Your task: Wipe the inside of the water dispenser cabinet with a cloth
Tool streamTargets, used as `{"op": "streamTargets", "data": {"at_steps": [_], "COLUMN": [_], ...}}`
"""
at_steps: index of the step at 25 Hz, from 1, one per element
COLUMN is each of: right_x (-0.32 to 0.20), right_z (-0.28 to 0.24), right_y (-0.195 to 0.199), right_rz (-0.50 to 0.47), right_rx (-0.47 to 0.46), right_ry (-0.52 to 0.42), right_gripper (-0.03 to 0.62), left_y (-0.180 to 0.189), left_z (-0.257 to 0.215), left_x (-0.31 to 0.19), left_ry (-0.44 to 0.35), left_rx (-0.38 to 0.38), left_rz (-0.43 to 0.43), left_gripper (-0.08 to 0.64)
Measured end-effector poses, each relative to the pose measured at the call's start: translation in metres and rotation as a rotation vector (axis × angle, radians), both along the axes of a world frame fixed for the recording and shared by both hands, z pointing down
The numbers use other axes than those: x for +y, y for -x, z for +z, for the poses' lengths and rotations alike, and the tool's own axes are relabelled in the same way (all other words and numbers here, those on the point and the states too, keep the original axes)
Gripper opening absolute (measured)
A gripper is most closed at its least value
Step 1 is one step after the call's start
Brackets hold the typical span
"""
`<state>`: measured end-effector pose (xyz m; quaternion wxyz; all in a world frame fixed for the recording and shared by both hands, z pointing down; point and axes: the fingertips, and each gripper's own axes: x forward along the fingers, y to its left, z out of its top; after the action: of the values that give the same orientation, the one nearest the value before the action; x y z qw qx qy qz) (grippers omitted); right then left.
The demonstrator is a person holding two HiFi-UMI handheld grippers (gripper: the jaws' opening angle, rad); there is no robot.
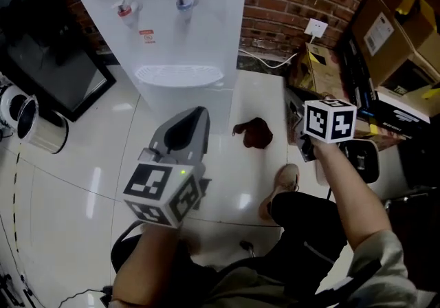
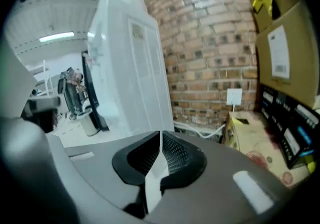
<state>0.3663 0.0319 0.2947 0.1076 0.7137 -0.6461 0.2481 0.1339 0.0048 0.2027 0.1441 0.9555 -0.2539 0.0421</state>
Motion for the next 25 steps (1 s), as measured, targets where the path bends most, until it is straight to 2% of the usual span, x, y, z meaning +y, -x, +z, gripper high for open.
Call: {"op": "streamTargets", "data": {"at_steps": [3, 6, 7, 10, 14, 15, 18, 25], "right_x": [0.032, 0.068, 0.078, 0.095, 0.102, 0.101, 0.098, 0.094], "right_z": [-0.075, -0.105, -0.108, -0.113, -0.114, -0.113, -0.109, -0.108], "right_y": [0.016, 0.029, 0.035, 0.061, 0.09, 0.091, 0.084, 0.074], "right_rz": [0.029, 0.072, 0.081, 0.07, 0.011, 0.009, 0.035, 0.06], "right_rx": [0.057, 0.176, 0.185, 0.129, 0.254, 0.261, 0.221, 0.198], "right_ry": [-0.199, -0.293, -0.313, -0.372, -0.368, -0.368, -0.36, -0.343], "right_gripper": [0.021, 0.014, 0.014, 0.012, 0.012, 0.012, 0.012, 0.011], "left_y": [-0.005, -0.001, 0.0, 0.002, -0.01, -0.015, -0.031, -0.053], "left_z": [-0.006, -0.013, -0.015, -0.018, -0.02, -0.019, -0.014, 0.003], "left_x": [0.006, 0.014, 0.018, 0.029, 0.039, 0.043, 0.054, 0.05], "left_ry": [-0.055, -0.131, -0.144, -0.163, -0.177, -0.186, -0.222, -0.207], "left_rx": [0.011, -0.022, -0.025, -0.025, -0.027, -0.035, -0.064, -0.094], "left_rz": [-0.032, -0.083, -0.089, -0.083, -0.059, -0.049, -0.006, 0.028], "left_gripper": [0.0, 0.0, 0.0, 0.0, 0.0, 0.0, 0.0, 0.0]}}
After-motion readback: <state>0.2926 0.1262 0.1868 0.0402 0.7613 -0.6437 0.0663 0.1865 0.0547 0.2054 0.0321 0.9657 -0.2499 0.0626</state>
